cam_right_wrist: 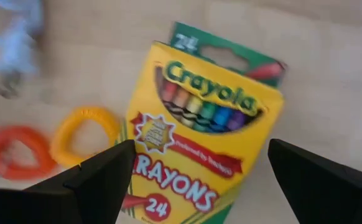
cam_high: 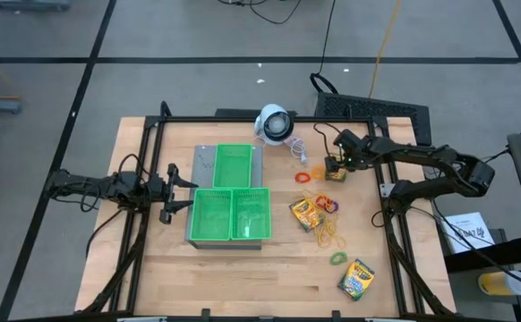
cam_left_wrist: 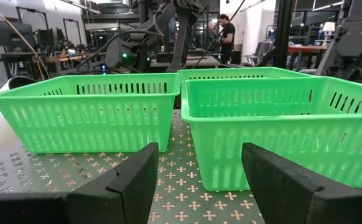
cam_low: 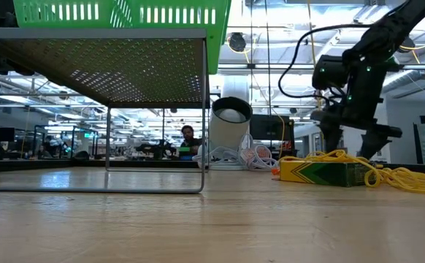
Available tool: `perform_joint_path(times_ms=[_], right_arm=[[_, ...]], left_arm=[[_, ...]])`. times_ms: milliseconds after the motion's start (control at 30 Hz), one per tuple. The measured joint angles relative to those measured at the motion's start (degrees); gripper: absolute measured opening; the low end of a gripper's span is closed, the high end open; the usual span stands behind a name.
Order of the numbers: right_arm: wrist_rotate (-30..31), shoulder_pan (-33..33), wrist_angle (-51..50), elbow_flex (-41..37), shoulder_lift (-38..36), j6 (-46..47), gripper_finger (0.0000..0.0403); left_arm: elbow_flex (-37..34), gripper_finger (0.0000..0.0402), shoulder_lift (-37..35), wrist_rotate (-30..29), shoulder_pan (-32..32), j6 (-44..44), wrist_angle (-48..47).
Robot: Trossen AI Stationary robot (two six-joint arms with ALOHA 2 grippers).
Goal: Pick & Place Office Desk Supplies
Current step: Put the crayon box into the top green basket on the shelf
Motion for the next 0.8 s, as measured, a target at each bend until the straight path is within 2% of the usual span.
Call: perform_joint_path(times_ms=[300, 667, 800], right_arm=[[-0.07, 1.86, 12.06, -5.90, -0.20, 1.66, 0.0362], [-2.64, 2.08, 16.40, -11.26, -0.22, 0.22, 0.0359], [-2.89, 2.08, 17.68, -11.56, -0.28, 0.11, 0.0335]], left_arm=[[0.00, 0.0241, 0.00, 0.01, 0.00, -0.01, 0.00], [0.00, 0.0241, 0.00, 0.01, 0.02, -0.01, 0.00], [0.00, 0.0241, 0.00, 0.01, -0.01, 0.01, 0.00]])
